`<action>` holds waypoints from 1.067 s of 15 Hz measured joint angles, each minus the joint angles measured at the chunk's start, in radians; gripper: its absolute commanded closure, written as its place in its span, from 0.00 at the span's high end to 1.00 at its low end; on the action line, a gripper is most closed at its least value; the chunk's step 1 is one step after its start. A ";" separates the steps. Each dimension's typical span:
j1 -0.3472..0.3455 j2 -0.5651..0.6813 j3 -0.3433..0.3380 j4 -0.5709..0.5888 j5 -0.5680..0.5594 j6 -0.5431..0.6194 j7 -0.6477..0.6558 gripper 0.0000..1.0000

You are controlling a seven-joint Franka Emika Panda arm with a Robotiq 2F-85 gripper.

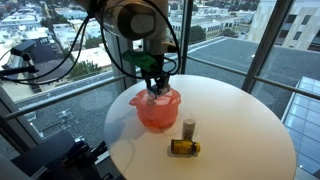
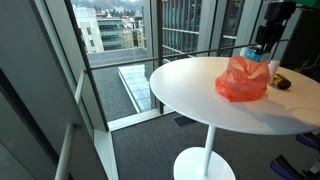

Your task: Remove the white and blue container from the plastic bag and put it on the table

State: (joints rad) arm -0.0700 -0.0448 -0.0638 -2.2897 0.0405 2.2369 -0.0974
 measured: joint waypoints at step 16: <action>-0.035 -0.137 -0.076 -0.213 -0.007 -0.100 -0.073 0.40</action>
State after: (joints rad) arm -0.1051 -0.1818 -0.1398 -2.5032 0.0337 2.1366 -0.1706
